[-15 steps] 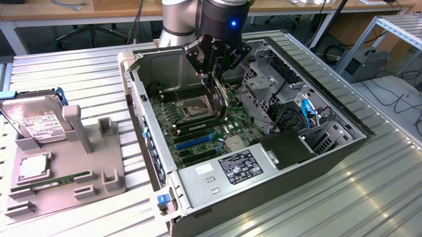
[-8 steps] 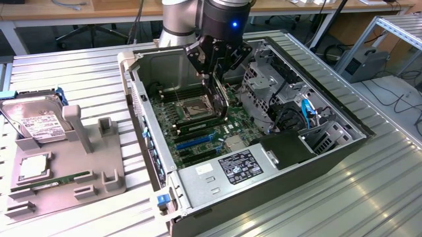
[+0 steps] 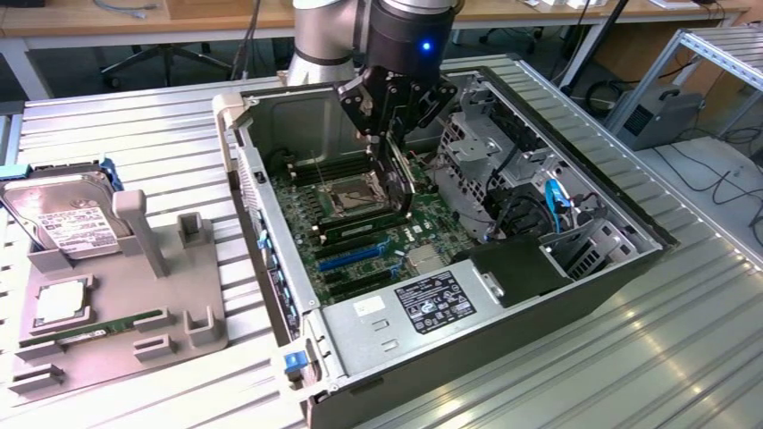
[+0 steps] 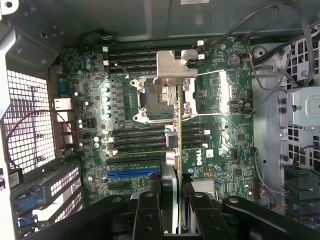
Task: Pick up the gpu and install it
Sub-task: 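Pick up the gpu and move the gpu toward the slot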
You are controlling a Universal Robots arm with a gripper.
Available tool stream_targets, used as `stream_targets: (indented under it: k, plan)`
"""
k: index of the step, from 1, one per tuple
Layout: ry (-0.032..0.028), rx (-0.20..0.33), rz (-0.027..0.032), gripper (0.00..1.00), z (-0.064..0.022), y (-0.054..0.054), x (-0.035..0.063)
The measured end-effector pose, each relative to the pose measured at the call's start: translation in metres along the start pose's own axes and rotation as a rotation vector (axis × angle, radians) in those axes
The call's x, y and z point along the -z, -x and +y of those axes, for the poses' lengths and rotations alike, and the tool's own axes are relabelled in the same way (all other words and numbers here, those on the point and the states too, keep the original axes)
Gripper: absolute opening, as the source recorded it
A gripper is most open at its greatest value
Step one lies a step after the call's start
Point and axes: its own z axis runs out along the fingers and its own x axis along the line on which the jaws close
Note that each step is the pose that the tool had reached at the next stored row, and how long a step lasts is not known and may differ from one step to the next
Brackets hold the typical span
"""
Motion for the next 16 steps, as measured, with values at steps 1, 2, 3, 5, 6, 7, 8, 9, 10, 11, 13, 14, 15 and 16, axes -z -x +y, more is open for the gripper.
stream_targets:
  k: [1,2,3,5,6,7,8,9,10,11,13,14,15,16]
  plan:
    - [0.0000,0.000,0.0000,0.27,0.0000,0.0003,-0.0003]
    - [0.0000,0.000,0.0000,0.27,0.0000,0.0006,-0.0006]
    - [0.0000,0.000,0.0000,0.27,0.0001,0.0009,-0.0009]
    - [0.0000,0.000,0.0000,0.27,0.0001,0.0014,-0.0014]
    - [0.0000,0.000,0.0000,0.27,0.0001,0.0017,-0.0016]
    - [0.0000,0.000,0.0000,0.27,0.0001,0.0020,-0.0019]
    - [0.0000,0.000,0.0000,0.27,0.0002,0.0022,-0.0021]
    - [0.0001,0.000,0.0000,0.27,0.0002,0.0025,-0.0024]
    - [0.0000,0.000,0.0000,0.27,0.0002,0.0027,-0.0026]
    - [0.0000,0.000,0.0000,0.27,0.0002,0.0029,-0.0029]
    - [0.0000,0.000,0.0000,0.27,0.0003,0.0037,-0.0035]
    - [0.0000,0.000,0.0000,0.27,0.0003,0.0042,-0.0040]
    - [0.0000,0.000,0.0000,0.27,0.0003,0.0046,-0.0043]
    - [0.0000,0.000,0.0000,0.27,0.0003,0.0050,-0.0044]
